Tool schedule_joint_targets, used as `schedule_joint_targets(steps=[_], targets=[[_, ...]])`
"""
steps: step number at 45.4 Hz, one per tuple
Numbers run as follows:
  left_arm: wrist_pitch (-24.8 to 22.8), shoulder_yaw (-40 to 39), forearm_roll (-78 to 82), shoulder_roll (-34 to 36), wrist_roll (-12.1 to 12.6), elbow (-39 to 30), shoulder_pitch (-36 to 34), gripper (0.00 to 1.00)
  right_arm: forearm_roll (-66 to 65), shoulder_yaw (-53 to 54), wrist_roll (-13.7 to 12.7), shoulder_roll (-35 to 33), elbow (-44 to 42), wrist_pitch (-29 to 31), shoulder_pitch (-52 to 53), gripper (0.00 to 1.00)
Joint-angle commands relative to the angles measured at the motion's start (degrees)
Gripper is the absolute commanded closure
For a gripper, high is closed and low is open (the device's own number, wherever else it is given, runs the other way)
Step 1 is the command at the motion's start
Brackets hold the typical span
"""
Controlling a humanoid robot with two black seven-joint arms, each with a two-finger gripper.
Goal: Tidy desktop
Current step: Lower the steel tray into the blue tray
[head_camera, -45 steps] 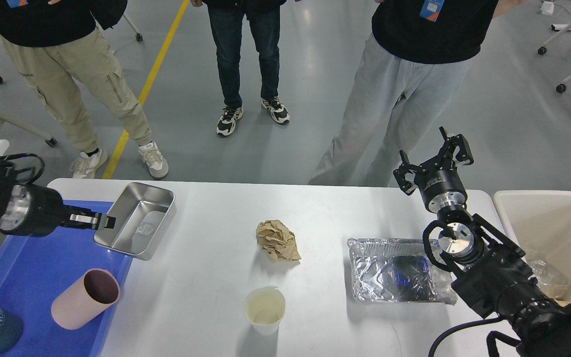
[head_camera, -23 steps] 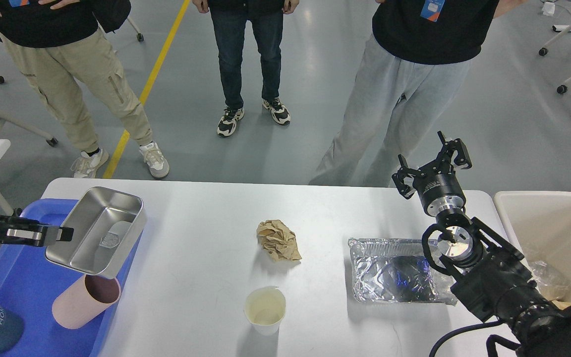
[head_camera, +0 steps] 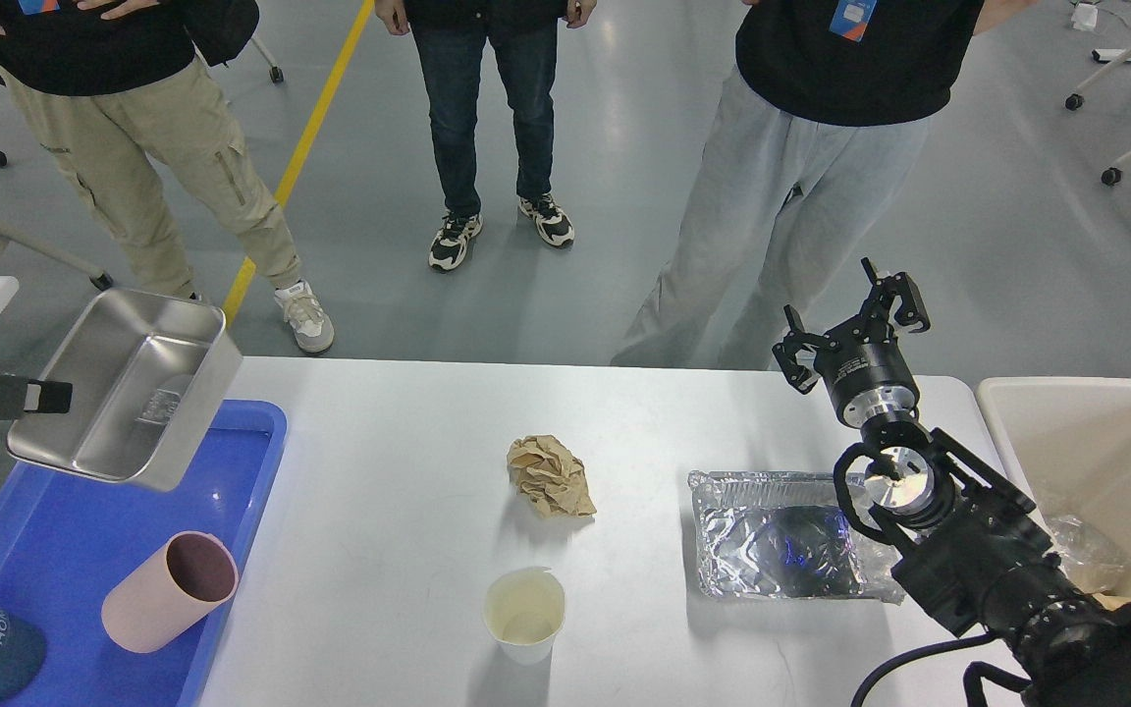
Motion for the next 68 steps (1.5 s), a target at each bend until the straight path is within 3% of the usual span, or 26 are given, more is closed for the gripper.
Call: schedule_joint_targets(steps=[1, 7, 13, 22, 31, 42, 55, 68], targets=[[-0.2, -0.5, -0.9, 1.8, 0.0, 0.0, -0.1, 1.0, 0.0, -0.5, 0.0, 0.0, 0.1, -0.1, 0.2, 0.0], [1.9, 1.4, -0.9, 1.3, 0.1, 0.7, 0.0, 1.0, 0.0, -0.5, 0.0, 0.0, 0.1, -0.1, 0.4, 0.0], [9.8, 8.4, -0.9, -0.5, 0.5, 3.3, 0.1, 1.0, 0.0, -0.5, 0.0, 0.0, 0.0, -0.1, 0.3, 0.0], [17.3, 16.3, -0.7, -7.5, 0.9, 11.7, 0.3, 1.0, 0.0, -0.5, 0.0, -0.2, 0.0, -0.1, 0.6, 0.0], [19.1, 19.3, -0.7, -13.2, 0.3, 20.1, 1.0, 1.0, 0.0, -0.6, -0.1, -0.4, 0.1, -0.1, 0.6, 0.0], [25.3, 25.2, -1.0, -17.7, 0.0, 28.6, 3.4, 1.0, 0.0, -0.5, -0.1, -0.6, 0.0, -0.1, 0.4, 0.0], [32.2, 25.3, -5.3, -26.7, -0.6, 41.3, 11.4, 1.0, 0.0, -0.5, -0.1, -0.7, 0.1, -0.1, 0.4, 0.0], [35.3, 25.0, -10.1, -37.3, -0.8, 52.7, 16.0, 1.0, 0.0, -0.5, -0.2, -1.8, 0.1, -0.1, 0.0, 0.0]])
